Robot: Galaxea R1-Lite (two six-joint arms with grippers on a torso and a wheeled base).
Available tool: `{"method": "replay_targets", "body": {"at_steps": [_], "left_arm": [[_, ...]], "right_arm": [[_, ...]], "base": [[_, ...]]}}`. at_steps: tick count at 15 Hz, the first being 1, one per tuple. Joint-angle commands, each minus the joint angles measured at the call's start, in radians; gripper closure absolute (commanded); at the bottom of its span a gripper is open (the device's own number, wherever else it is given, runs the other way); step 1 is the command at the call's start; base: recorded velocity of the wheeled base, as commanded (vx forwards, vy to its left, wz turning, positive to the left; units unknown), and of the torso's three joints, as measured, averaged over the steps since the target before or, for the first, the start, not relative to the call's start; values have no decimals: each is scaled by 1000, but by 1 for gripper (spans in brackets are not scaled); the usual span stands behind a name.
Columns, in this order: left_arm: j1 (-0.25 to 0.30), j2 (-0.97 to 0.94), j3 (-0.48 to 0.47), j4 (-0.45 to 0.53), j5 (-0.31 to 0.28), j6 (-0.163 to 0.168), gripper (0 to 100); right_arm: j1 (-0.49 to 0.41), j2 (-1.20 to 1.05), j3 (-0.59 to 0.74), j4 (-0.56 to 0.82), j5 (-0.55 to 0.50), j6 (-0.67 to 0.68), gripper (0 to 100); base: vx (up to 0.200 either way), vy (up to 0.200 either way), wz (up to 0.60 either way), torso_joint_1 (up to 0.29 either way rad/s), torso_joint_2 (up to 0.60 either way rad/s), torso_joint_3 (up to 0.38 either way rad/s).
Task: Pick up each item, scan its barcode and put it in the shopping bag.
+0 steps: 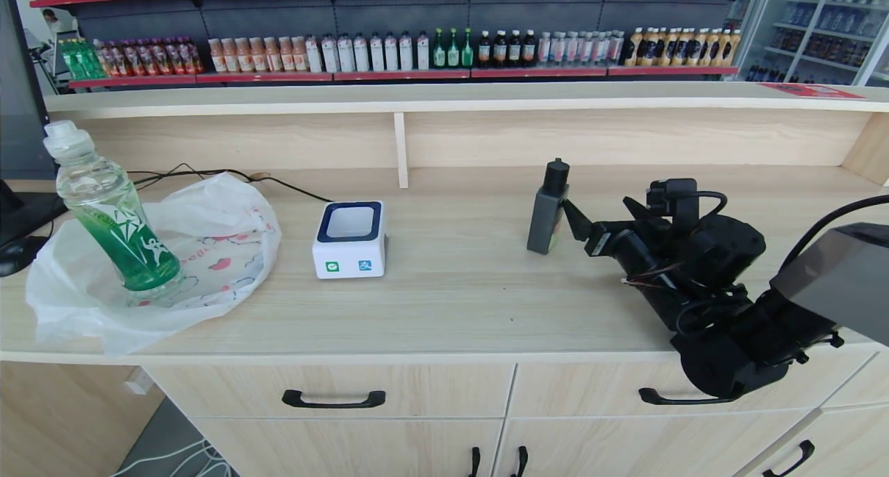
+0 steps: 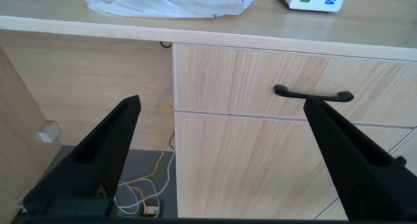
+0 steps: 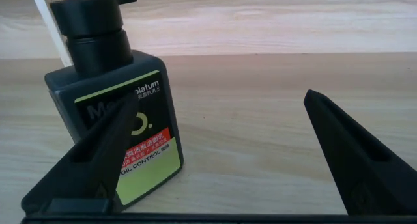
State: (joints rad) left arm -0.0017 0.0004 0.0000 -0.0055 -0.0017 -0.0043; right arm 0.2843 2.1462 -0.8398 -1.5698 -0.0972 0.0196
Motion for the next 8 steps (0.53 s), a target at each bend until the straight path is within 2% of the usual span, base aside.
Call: {"method": "replay_targets", "body": {"at_steps": [1, 8], "left_arm": [[0, 0, 0, -1, 0, 0, 0], [0, 0, 0, -1, 0, 0, 0]], "right_arm": [[-4, 24, -21, -1, 1, 2, 0], [-28, 1, -4, -1, 1, -1, 0]], "base": [[0, 0, 0, 0, 0, 0], [0, 0, 0, 0, 0, 0]]}}
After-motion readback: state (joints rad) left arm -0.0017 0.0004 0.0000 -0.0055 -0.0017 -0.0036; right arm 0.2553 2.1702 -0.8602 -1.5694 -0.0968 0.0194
